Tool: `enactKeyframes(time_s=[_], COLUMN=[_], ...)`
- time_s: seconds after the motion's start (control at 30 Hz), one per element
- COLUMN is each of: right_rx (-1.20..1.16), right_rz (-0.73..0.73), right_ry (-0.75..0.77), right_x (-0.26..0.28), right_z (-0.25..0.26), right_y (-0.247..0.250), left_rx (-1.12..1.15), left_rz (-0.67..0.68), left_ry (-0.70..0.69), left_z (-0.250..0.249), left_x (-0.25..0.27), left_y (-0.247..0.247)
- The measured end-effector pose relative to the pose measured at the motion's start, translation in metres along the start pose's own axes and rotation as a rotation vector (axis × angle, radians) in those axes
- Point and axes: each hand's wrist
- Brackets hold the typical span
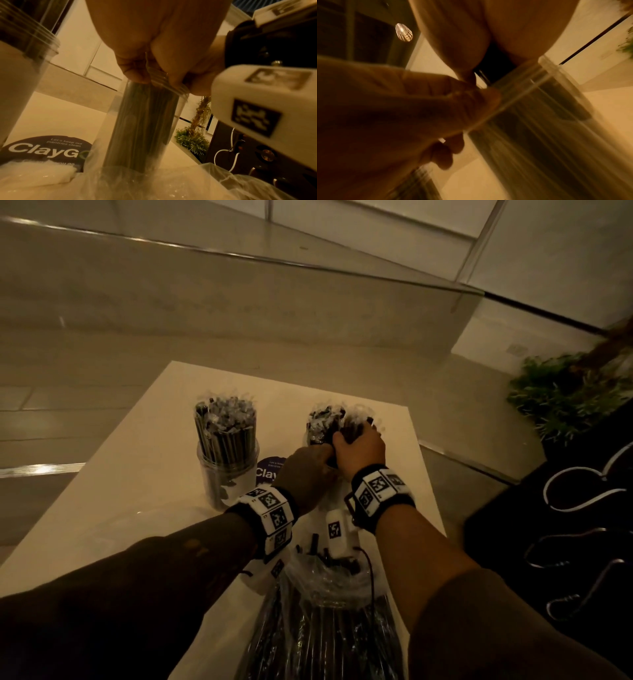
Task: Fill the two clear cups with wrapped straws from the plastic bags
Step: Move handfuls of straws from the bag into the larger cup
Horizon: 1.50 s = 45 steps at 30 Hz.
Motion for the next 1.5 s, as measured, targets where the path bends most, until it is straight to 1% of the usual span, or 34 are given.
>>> enactKeyframes(time_s=[0.07, 0.1, 0.17, 0.23, 0.27, 0.3, 0.33, 0.37, 0.43, 0.47, 0.5, 0.57, 0.67, 0.77, 0.87, 0.93, 0.97, 1.0, 1.03, 1.07, 1.1, 1.13, 1.17, 1.2, 1.23, 1.27, 1.3, 1.37, 1.4, 1.5], right_rx=[0.081, 0.104, 0.111, 0.092, 0.094, 0.126, 0.187, 0.279, 0.516, 0.589, 0.609, 0.552, 0.398, 0.199, -0.032, -0.069, -0.058, -0.014, 0.076, 0.229, 0.428, 0.63, 0.769, 0.836, 0.844, 0.816, 0.761, 0.629, 0.604, 0.506], right_rz=[0.059, 0.062, -0.013, -0.148, -0.197, -0.209, -0.181, -0.114, 0.067, 0.143, 0.185, 0.183, 0.124, -0.006, -0.071, -0.13, -0.149, -0.129, -0.043, 0.114, 0.304, 0.488, 0.63, 0.722, 0.766, 0.783, 0.798, 0.798, 0.782, 0.704], right_ry=[0.008, 0.026, 0.096, 0.237, 0.336, 0.426, 0.486, 0.508, 0.459, 0.421, 0.394, 0.385, 0.449, 0.599, 0.782, 0.854, 0.856, 0.796, 0.658, 0.46, 0.251, 0.077, -0.04, -0.126, -0.2, -0.257, -0.303, -0.36, -0.358, -0.387], right_x=[-0.003, -0.005, -0.006, -0.006, -0.006, -0.007, -0.009, -0.013, -0.021, -0.024, -0.026, -0.023, -0.005, 0.023, 0.043, 0.057, 0.064, 0.07, 0.076, 0.079, 0.082, 0.085, 0.086, 0.085, 0.083, 0.081, 0.082, 0.083, 0.083, 0.086], right_z=[-0.004, -0.003, 0.005, 0.016, 0.022, 0.027, 0.029, 0.029, 0.017, 0.009, 0.002, -0.005, 0.004, 0.014, 0.017, 0.018, 0.016, 0.01, 0.003, -0.008, -0.022, -0.04, -0.057, -0.072, -0.082, -0.088, -0.091, -0.094, -0.096, -0.096], right_y=[0.0, 0.003, 0.015, 0.027, 0.03, 0.03, 0.027, 0.02, 0.005, -0.001, -0.005, -0.006, 0.005, 0.019, 0.029, 0.036, 0.038, 0.039, 0.038, 0.034, 0.029, 0.022, 0.016, 0.01, 0.005, 0.0, -0.005, -0.015, -0.02, -0.028], left_rx=[-0.001, 0.004, 0.005, -0.016, -0.027, -0.032, -0.03, -0.019, 0.006, 0.003, -0.005, -0.005, -0.009, 0.012, 0.025, -0.002, -0.002, 0.012, 0.035, 0.032, 0.031, 0.013, -0.029, -0.039, 0.016, 0.108, 0.147, 0.101, 0.061, 0.041], left_rz=[0.006, 0.006, 0.005, 0.018, 0.024, 0.018, 0.013, 0.01, 0.011, 0.015, 0.013, 0.007, 0.002, -0.027, -0.073, -0.137, -0.198, -0.255, -0.305, -0.306, -0.242, -0.08, 0.11, 0.304, 0.45, 0.546, 0.584, 0.613, 0.617, 0.545], left_ry=[-0.005, -0.004, 0.001, 0.015, 0.021, 0.014, 0.011, 0.004, -0.019, -0.03, -0.047, -0.078, -0.076, -0.086, -0.142, -0.157, -0.155, -0.131, -0.109, -0.047, 0.036, 0.172, 0.291, 0.411, 0.524, 0.625, 0.678, 0.68, 0.664, 0.64], left_z=[0.003, 0.005, 0.009, 0.012, 0.012, 0.013, 0.013, 0.014, 0.014, 0.014, 0.013, 0.013, 0.014, 0.021, 0.027, 0.028, 0.028, 0.026, 0.027, 0.027, 0.03, 0.031, 0.032, 0.035, 0.036, 0.035, 0.035, 0.038, 0.038, 0.039], left_x=[-0.003, -0.004, -0.006, -0.008, -0.008, -0.009, -0.009, -0.009, -0.009, -0.008, -0.007, -0.005, -0.003, 0.0, 0.003, 0.005, 0.007, 0.011, 0.015, 0.02, 0.026, 0.031, 0.034, 0.038, 0.041, 0.045, 0.049, 0.057, 0.061, 0.067], left_y=[-0.001, -0.002, -0.003, -0.005, -0.005, -0.007, -0.007, -0.008, -0.008, -0.007, -0.006, -0.005, -0.003, -0.005, -0.007, -0.004, -0.004, -0.001, 0.0, 0.002, 0.001, 0.002, 0.004, 0.004, 0.004, 0.004, 0.003, -0.008, -0.015, -0.022])
Point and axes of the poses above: each hand's wrist, its own x-axis away from the middle knuckle, its own y-axis out of the back of the hand, z = x × y, and after that the axes turned 3 degrees about -x, right-handed
